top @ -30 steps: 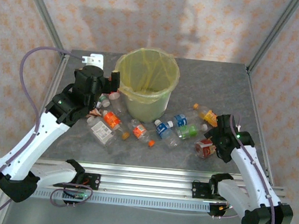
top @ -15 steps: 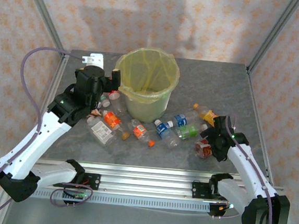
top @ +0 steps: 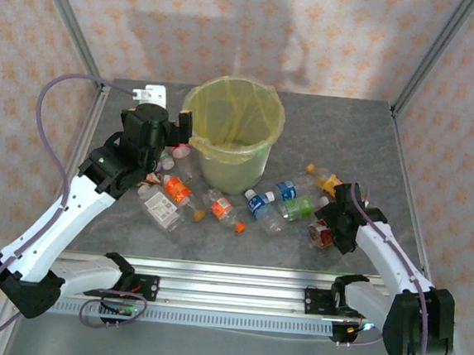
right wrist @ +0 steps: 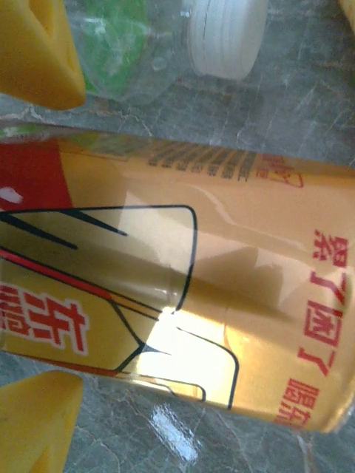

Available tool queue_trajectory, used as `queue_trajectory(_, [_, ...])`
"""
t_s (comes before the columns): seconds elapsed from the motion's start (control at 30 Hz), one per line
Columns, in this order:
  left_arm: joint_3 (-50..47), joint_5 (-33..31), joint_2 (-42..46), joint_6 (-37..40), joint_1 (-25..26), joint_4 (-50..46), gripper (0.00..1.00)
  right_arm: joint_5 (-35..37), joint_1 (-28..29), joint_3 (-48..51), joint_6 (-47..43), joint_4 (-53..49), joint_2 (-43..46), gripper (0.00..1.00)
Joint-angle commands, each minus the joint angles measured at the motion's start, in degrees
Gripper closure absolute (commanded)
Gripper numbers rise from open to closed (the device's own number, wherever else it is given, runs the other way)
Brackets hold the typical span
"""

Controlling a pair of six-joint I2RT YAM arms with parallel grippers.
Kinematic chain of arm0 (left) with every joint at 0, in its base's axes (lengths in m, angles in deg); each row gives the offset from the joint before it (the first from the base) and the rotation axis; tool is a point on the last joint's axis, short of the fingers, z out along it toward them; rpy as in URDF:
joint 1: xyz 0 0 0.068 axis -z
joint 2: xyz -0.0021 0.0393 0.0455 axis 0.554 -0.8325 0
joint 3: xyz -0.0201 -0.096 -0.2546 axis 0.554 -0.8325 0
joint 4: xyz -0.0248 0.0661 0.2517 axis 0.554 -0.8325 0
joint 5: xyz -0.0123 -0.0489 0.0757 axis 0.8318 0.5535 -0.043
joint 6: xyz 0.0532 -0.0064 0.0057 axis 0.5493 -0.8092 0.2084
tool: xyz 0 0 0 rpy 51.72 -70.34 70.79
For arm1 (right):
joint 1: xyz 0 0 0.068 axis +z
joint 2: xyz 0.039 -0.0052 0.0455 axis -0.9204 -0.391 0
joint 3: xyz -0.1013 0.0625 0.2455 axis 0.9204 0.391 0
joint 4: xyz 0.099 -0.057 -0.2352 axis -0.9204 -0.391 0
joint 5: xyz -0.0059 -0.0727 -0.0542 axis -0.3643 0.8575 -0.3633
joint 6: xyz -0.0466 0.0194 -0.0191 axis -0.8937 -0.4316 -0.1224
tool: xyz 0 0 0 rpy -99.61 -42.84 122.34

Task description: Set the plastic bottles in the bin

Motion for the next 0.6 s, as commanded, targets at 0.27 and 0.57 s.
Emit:
queue_trajectory(0.27, [1.2, -1.2, -1.3, -1.5, -0.8, -0.5, 0.00, 1.9, 0.3, 2.4, 1.6, 4.8, -4.4, 0.09])
queue_trajectory(0.57, [1.1, -1.2, -1.5, -1.7, -1.0, -0.4, 0.00, 3.2, 0.3, 1.7, 1.9, 4.2, -6.4, 0.21])
